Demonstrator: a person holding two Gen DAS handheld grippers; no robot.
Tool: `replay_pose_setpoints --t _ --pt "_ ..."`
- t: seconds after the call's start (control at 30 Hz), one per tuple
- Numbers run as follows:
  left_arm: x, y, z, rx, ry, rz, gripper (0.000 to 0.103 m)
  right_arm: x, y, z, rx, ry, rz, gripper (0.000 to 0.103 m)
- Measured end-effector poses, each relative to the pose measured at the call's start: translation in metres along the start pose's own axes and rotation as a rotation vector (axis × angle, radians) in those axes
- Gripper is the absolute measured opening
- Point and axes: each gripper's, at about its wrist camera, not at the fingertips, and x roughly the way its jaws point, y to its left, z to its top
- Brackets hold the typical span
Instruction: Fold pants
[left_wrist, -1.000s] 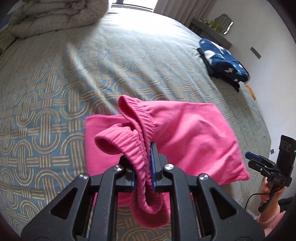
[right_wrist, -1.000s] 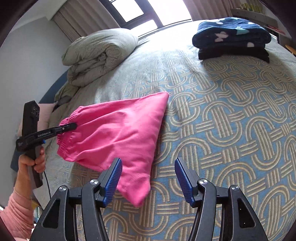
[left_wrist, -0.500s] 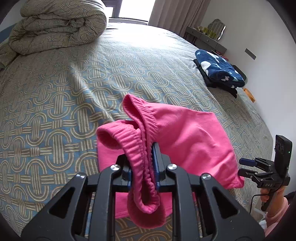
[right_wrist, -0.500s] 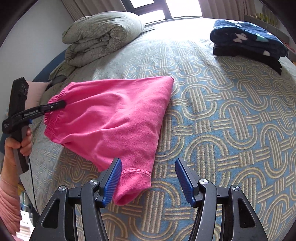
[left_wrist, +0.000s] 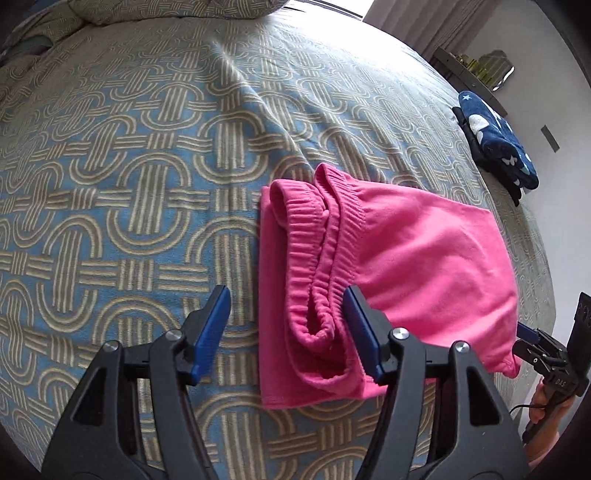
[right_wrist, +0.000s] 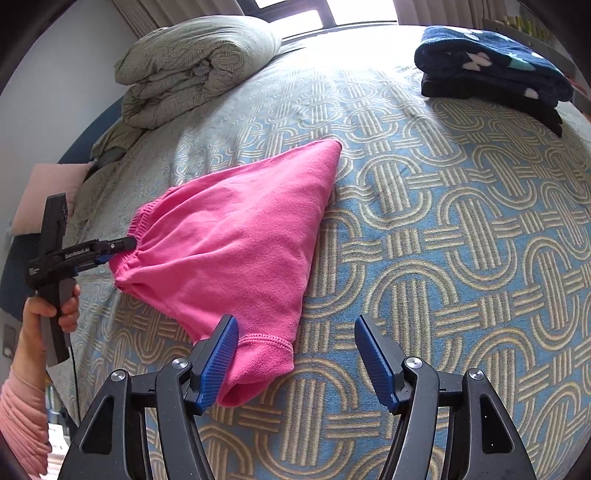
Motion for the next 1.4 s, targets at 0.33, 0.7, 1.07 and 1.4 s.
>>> replay_pose_setpoints --t 0.33,0.7,1.07,1.4 --pt "0.011 0.008 -0.014 -0.015 0.03 -0.031 0.073 0.017 0.005 -0.015 -0.062 0.099 -0.002 0.067" --pt "0.01 0.002 -0.014 -0.004 0.023 0.001 0.074 -0.001 0.02 0.024 -0.044 -0.033 0.039 0.076" --pt "0.013 -0.001 -0.009 0.037 0.045 -0.012 0.074 0.045 -0.03 0.039 0.247 0.069 0.28 0.078" --pt "0.018 -0.019 -0.004 0.074 0.041 -0.013 0.074 0.051 -0.039 0.049 0.275 0.069 0.349 0.078"
